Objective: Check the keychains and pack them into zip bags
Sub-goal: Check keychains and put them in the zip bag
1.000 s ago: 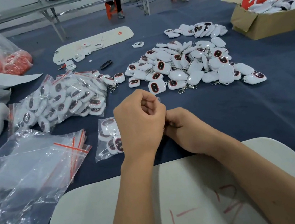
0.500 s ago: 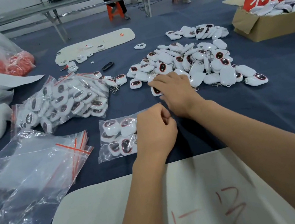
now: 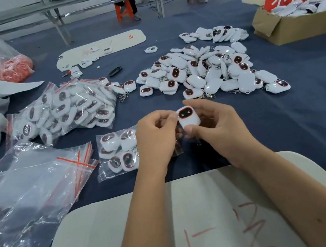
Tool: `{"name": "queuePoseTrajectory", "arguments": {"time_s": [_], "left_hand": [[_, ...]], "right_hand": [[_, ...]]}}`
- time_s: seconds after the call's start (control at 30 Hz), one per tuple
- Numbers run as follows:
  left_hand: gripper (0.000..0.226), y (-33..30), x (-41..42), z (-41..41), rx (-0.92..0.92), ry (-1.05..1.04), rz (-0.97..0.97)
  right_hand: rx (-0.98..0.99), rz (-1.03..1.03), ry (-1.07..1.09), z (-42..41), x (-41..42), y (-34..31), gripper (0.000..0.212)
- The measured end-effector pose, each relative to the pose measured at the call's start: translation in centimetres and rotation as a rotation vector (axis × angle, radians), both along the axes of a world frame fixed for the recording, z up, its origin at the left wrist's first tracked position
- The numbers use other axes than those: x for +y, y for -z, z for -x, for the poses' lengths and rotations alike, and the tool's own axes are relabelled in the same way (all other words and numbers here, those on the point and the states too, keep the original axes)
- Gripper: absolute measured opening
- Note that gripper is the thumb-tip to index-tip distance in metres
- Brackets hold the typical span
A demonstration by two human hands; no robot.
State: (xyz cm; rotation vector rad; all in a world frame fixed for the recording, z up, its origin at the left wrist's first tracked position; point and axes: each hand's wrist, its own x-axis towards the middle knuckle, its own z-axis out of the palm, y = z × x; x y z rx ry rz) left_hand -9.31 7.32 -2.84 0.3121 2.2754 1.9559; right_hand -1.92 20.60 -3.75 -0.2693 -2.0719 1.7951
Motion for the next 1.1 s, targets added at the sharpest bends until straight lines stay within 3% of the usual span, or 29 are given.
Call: {"name": "queuePoseTrajectory", "arguments": {"time_s": [0.2, 0.4, 0.9, 1.1], "left_hand": [[0.016, -0.4, -0.3, -0.1, -0.1, 0.073, -0.128], [0.007, -0.3, -0.5, -0.1, -0.093, 0.176, -0.13], [0.006, 0.4, 0.0, 0.0, -0.055, 0.135, -0.102], [0.008, 0.7, -0.2, 0.0, -0.054, 0.197, -0.118]], "right_hand": [[0.072, 0.0, 0.009, -0.3, -0.4, -0.1, 0.052], [0.096, -0.029, 0.009, -0.4, -0.5, -0.1, 0.051], [0.083, 0.008, -0.033, -0.2, -0.2, 0.3, 0.051], [0.098, 0.168, -0.017, 0.0, -0.1, 0.4, 0.019]]}}
